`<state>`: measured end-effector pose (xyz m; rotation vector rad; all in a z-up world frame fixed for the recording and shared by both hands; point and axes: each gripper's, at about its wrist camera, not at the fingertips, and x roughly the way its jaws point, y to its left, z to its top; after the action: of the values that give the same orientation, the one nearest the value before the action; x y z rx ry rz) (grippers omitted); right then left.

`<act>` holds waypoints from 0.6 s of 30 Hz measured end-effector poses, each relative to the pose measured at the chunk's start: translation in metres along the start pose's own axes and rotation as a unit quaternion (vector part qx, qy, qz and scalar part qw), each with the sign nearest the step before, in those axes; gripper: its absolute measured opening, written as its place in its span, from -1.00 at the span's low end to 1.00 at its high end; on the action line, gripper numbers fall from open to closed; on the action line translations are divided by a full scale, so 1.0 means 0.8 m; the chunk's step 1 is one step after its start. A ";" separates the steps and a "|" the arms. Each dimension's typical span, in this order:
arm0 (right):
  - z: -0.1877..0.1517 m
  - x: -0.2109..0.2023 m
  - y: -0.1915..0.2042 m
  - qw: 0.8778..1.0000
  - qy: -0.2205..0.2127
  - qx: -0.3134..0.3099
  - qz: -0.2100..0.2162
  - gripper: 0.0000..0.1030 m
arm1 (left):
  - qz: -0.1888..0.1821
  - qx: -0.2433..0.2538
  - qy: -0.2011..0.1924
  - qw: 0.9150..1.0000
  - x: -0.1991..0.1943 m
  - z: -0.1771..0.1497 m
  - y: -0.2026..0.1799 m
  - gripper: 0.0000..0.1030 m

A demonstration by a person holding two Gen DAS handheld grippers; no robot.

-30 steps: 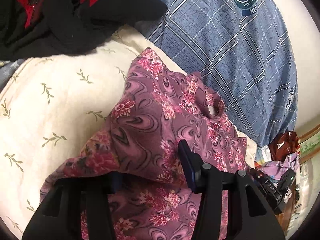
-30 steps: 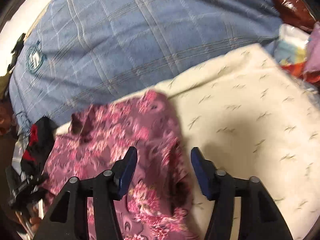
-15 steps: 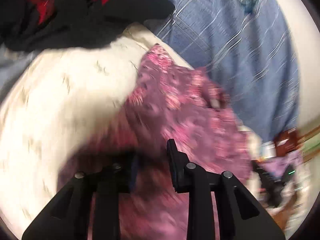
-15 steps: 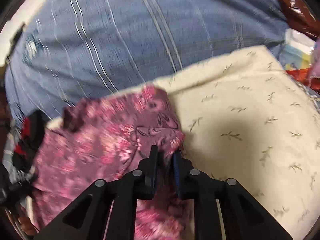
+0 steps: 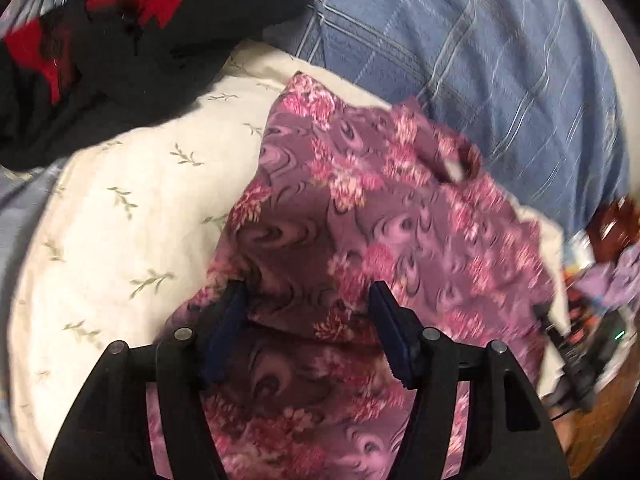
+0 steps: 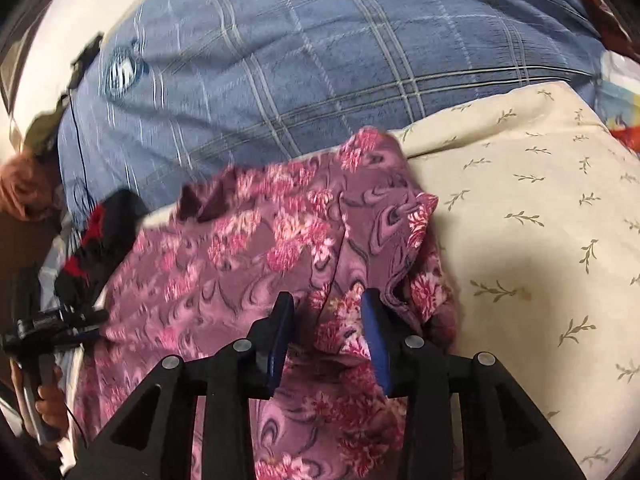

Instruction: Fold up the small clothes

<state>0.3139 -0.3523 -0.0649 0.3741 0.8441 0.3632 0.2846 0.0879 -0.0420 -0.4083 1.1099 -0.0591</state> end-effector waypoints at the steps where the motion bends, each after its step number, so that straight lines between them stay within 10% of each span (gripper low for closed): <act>1: 0.004 -0.004 0.000 1.000 0.007 0.004 0.000 -0.29 | -0.003 0.000 0.006 1.000 -0.003 -0.002 0.001 0.21; 12: -0.096 -0.134 -0.089 0.994 0.052 0.093 -0.009 0.04 | -0.012 -0.063 0.061 0.996 -0.095 -0.107 0.112 0.23; 18: -0.188 -0.190 -0.120 0.988 0.053 0.134 0.052 0.05 | -0.020 -0.052 0.084 0.995 -0.106 -0.188 0.126 0.37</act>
<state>0.1198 -0.4788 -0.1019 0.6557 0.9835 0.3691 0.0985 0.1583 -0.0615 -0.5260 1.2738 -0.0713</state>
